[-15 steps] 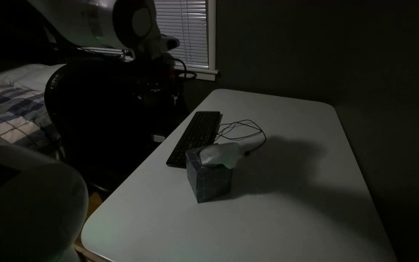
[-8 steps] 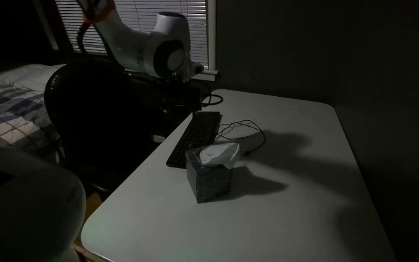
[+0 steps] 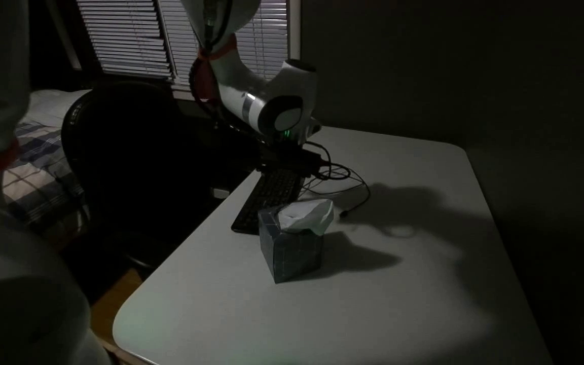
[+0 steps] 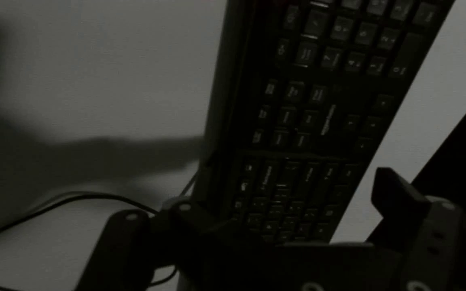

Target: Move the keyboard to the right

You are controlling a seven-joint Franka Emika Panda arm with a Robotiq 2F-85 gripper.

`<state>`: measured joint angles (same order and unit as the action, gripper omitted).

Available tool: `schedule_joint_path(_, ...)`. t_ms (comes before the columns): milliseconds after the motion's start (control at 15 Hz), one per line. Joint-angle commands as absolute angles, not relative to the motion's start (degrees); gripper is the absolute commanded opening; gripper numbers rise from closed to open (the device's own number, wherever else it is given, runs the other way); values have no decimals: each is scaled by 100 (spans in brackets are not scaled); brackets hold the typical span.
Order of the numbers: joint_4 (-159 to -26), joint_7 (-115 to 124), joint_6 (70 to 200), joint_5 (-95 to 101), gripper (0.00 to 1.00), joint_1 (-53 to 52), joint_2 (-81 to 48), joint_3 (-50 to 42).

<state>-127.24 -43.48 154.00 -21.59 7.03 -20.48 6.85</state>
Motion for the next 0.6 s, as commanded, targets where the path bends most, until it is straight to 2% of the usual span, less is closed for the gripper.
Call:
schedule_joint_path(0, -12653, -4288, 15373, -2057, 100, 903, -2133, 827)
schedule_joint_path(533, -12354, -4305, 15440, -2170, 100, 1108, -2702, 962)
